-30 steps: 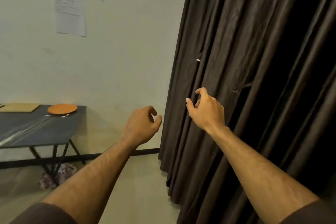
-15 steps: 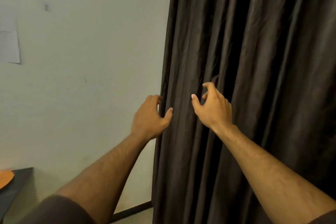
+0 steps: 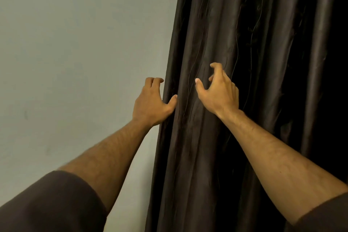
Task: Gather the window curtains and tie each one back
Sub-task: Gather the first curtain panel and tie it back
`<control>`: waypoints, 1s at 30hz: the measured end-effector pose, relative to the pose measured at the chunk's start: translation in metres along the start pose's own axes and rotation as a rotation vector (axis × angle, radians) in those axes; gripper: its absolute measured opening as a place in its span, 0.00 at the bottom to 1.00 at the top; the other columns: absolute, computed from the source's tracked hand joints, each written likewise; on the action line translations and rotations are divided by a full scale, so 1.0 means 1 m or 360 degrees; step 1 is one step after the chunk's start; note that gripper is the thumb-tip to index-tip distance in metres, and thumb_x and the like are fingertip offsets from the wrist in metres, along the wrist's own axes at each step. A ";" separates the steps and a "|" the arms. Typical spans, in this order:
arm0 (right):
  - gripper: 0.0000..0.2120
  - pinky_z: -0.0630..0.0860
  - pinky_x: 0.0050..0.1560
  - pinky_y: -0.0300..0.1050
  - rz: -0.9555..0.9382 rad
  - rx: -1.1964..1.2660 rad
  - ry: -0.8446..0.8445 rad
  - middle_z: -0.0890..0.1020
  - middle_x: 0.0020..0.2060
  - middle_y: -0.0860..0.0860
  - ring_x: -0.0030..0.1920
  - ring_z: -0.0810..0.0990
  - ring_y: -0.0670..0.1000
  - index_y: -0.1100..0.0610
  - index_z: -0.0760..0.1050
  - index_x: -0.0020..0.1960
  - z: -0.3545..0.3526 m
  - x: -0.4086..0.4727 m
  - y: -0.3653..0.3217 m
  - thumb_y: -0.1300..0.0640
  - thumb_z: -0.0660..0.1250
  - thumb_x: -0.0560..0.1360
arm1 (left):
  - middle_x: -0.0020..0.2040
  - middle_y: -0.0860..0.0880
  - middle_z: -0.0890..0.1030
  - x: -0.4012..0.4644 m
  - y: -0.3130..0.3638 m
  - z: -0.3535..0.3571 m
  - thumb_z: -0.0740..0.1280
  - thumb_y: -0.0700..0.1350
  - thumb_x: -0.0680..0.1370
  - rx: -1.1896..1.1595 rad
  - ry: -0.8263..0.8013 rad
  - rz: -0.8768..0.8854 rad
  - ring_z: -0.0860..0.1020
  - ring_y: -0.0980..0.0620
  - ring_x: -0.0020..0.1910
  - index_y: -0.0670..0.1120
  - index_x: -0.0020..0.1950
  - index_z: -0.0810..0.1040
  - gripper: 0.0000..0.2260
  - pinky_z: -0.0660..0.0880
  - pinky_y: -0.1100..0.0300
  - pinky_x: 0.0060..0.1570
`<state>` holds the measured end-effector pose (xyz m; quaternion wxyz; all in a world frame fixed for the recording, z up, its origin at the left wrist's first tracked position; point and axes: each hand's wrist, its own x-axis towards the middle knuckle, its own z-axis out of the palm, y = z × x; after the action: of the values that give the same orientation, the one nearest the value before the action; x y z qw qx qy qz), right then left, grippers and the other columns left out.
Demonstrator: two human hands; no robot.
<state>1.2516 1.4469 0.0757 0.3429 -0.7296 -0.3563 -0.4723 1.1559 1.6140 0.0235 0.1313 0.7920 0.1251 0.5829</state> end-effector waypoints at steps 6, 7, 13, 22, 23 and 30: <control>0.31 0.78 0.52 0.53 -0.0017 -0.0271 0.0144 0.78 0.65 0.53 0.56 0.83 0.56 0.54 0.61 0.77 0.069 0.059 -0.022 0.39 0.64 0.80 | 0.72 0.47 0.70 0.094 -0.072 0.044 0.70 0.61 0.77 -0.0255 0.0077 0.0076 0.76 0.46 0.65 0.46 0.74 0.68 0.31 0.76 0.53 0.58; 0.31 0.78 0.52 0.53 -0.0007 -0.0305 0.0161 0.79 0.65 0.53 0.55 0.83 0.56 0.54 0.61 0.77 0.077 0.064 -0.025 0.39 0.64 0.80 | 0.72 0.47 0.70 0.105 -0.081 0.052 0.70 0.60 0.77 -0.0301 0.0077 0.0090 0.76 0.45 0.65 0.46 0.74 0.68 0.31 0.76 0.53 0.58; 0.32 0.80 0.54 0.54 0.0178 -0.0555 0.0301 0.79 0.63 0.53 0.55 0.83 0.54 0.54 0.62 0.76 0.126 0.083 -0.032 0.39 0.65 0.80 | 0.73 0.46 0.70 0.163 -0.138 0.103 0.70 0.56 0.78 -0.0653 -0.0163 0.0106 0.76 0.45 0.66 0.45 0.75 0.66 0.30 0.75 0.50 0.61; 0.37 0.78 0.59 0.51 0.0368 -0.0851 0.0473 0.70 0.72 0.53 0.66 0.76 0.54 0.56 0.61 0.78 0.179 0.057 0.001 0.39 0.68 0.77 | 0.79 0.41 0.64 0.151 -0.176 0.193 0.73 0.53 0.77 -0.1155 -0.0838 -0.0237 0.68 0.41 0.75 0.44 0.83 0.54 0.41 0.68 0.48 0.73; 0.37 0.75 0.66 0.55 0.0297 -0.0988 0.0632 0.68 0.74 0.55 0.71 0.72 0.56 0.57 0.62 0.78 0.178 0.058 0.006 0.41 0.69 0.76 | 0.78 0.41 0.67 0.150 -0.175 0.200 0.73 0.51 0.78 -0.1226 -0.0867 -0.0256 0.72 0.42 0.72 0.44 0.82 0.54 0.40 0.70 0.50 0.70; 0.56 0.51 0.80 0.65 0.0786 -0.0991 0.1181 0.73 0.74 0.59 0.80 0.59 0.60 0.61 0.44 0.83 0.141 0.088 0.019 0.41 0.76 0.71 | 0.59 0.50 0.79 0.156 -0.147 0.221 0.61 0.34 0.82 -0.1510 -0.0780 -0.0129 0.80 0.56 0.42 0.48 0.75 0.67 0.22 0.73 0.72 0.29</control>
<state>1.3568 1.5718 0.1093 0.3141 -0.6430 0.1274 -0.6868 1.4053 1.7920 0.0470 0.5226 0.7531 -0.1561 0.3678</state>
